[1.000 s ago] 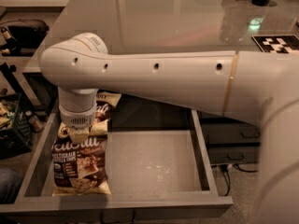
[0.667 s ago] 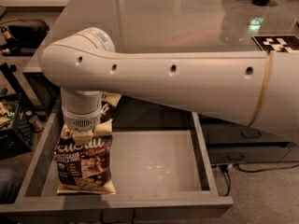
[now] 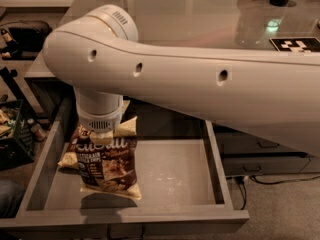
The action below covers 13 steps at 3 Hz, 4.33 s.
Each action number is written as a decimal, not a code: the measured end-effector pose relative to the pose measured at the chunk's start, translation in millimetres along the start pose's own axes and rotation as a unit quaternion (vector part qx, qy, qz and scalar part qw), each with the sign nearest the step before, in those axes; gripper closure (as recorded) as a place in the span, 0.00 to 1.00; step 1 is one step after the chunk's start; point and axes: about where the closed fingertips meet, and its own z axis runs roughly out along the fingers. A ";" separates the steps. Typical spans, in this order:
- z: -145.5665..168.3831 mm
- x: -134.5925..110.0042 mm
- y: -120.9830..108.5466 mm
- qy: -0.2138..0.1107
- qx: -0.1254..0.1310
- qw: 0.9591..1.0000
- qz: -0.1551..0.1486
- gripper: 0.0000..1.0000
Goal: Pick brown chip bag from top drawer and place on counter
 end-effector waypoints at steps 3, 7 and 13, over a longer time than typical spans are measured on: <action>-49.1 23.7 -31.2 0.004 0.043 0.999 0.025 1.00; -125.4 83.1 -117.0 0.011 0.092 0.993 0.076 1.00; -217.8 147.1 -245.4 -0.031 0.162 0.981 0.106 1.00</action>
Offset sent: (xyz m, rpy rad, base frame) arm 0.0115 -0.0137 0.0377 0.0247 -0.0574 -0.0176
